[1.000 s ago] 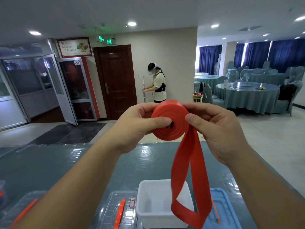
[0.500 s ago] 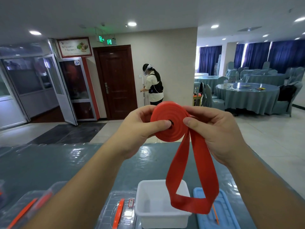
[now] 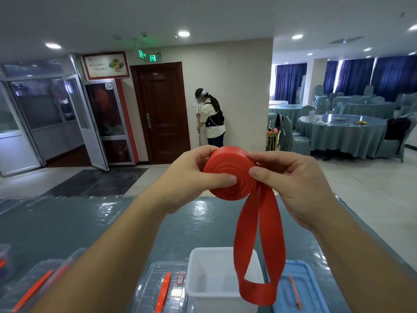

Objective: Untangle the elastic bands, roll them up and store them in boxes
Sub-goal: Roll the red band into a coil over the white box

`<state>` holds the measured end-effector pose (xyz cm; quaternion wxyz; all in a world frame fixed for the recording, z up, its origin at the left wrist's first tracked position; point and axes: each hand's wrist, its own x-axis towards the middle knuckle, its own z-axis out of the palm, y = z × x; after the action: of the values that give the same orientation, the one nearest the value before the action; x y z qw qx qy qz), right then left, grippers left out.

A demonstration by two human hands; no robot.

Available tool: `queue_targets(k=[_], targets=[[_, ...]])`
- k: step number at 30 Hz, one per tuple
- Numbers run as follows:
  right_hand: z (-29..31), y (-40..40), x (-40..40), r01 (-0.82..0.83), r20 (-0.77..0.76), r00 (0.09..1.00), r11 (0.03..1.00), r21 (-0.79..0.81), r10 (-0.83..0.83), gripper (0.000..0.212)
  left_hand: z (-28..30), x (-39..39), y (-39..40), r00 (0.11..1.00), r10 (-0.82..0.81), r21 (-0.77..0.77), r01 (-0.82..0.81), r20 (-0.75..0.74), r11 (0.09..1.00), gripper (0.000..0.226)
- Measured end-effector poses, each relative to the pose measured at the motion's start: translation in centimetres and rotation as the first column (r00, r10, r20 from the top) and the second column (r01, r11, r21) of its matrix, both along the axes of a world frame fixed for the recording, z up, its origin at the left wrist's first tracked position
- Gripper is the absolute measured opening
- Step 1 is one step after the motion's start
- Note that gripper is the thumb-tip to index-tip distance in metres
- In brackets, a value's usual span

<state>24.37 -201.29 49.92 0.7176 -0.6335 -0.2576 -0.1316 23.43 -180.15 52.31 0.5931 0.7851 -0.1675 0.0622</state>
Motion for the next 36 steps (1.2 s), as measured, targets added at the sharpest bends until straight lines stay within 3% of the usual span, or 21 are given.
queue_targets(k=[2,6,8,11,13,18,22,24,30,32,36], targets=[[-0.2,0.1,0.1,0.011,0.010,1.000,1.000,0.004,-0.011,0.032,0.4,0.1,0.4,1.000,0.009,0.040,-0.009,-0.005,0.999,0.041],[-0.6,0.2,0.4,-0.075,-0.066,0.994,0.983,0.166,0.087,0.027,-0.1,0.0,-0.2,0.997,-0.022,-0.257,0.004,-0.070,0.967,0.047],[-0.7,0.0,0.6,-0.075,-0.091,0.992,0.982,0.171,0.092,0.028,-0.5,0.2,-0.5,0.995,-0.026,-0.303,-0.004,-0.096,0.953,0.047],[-0.7,-0.2,0.7,0.016,-0.022,1.000,1.000,-0.009,-0.016,0.030,-0.2,0.3,-0.1,0.996,-0.046,-0.054,0.041,-0.081,0.998,0.048],[-0.6,-0.1,0.7,0.028,0.007,1.000,0.999,-0.031,-0.028,0.029,0.2,0.4,0.2,0.998,-0.034,0.063,0.037,-0.056,0.997,0.044],[-0.8,0.3,1.2,-0.088,-0.054,0.994,0.981,0.173,0.099,0.032,-0.3,0.6,-0.3,0.999,-0.027,-0.207,0.020,-0.031,0.978,0.041],[-1.3,0.0,1.4,-0.055,-0.058,0.996,0.992,0.109,0.062,0.035,-0.1,0.7,0.2,0.998,-0.052,0.022,0.053,-0.027,0.998,0.041],[-1.4,0.1,1.3,-0.043,-0.052,0.998,0.996,0.082,0.048,0.035,0.3,0.7,0.6,0.997,-0.063,0.061,0.066,-0.040,0.996,0.038],[-0.7,0.4,1.1,0.002,0.004,1.000,0.989,0.145,-0.002,0.030,-0.9,1.0,-0.5,1.000,-0.018,-0.210,0.013,-0.025,0.978,0.038],[-0.6,0.0,1.0,0.024,0.015,1.000,0.997,0.075,-0.025,0.028,-1.2,1.1,-0.5,0.999,-0.032,-0.165,0.026,-0.033,0.986,0.037],[-1.0,-0.1,1.0,0.062,0.048,0.997,0.995,-0.072,-0.059,0.029,-0.2,1.2,0.1,0.990,-0.109,0.066,0.116,-0.090,0.991,0.045]])
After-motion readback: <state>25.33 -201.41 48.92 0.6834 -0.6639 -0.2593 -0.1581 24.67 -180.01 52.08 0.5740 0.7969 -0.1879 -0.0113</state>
